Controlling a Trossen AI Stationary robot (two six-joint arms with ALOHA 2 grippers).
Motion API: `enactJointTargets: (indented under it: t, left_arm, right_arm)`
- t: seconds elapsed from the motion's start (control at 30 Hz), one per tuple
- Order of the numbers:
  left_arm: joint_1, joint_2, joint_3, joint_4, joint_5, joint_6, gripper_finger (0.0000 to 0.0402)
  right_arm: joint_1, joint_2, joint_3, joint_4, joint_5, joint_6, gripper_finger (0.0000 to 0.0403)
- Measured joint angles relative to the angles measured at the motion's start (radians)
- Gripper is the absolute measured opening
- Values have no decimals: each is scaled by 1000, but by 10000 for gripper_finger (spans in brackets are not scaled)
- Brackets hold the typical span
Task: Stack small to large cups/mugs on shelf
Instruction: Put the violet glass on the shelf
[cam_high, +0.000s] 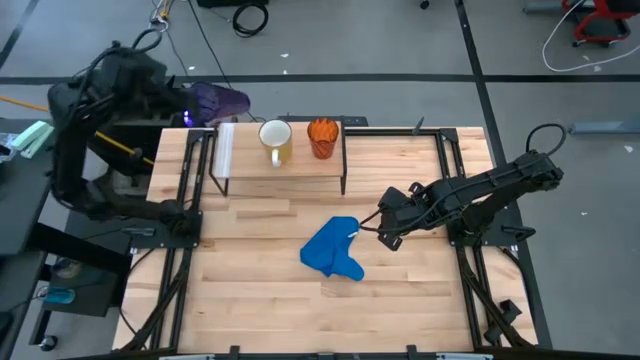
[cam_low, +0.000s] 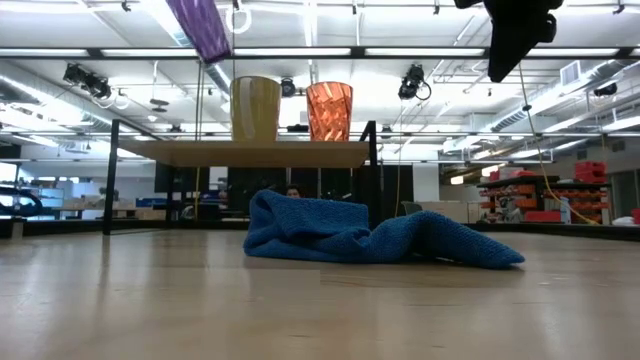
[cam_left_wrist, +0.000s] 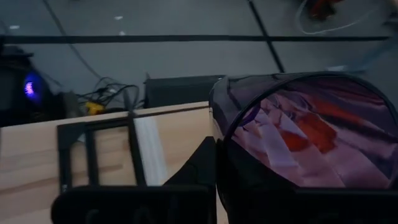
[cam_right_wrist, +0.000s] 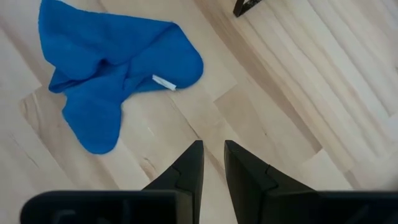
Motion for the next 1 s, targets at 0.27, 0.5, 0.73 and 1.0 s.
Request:
enactJointTargets:
  t: [0.27,0.5,0.73,1.0]
  left_arm:
    - [209,68,0,0,107,90,11]
    - [257,104,-64,-2,146,129,11]
    - [260,29,-251,0,175,136,11]
    - [233,-26,-442,1,194,143,11]
  right_arm:
    - [0,0,0,0,-10,26,71]
    - [0,0,0,0,-14,27,71]
    - [-2,0,0,1,-14,46,71]
    - [-1,0,0,1,-14,53,71]
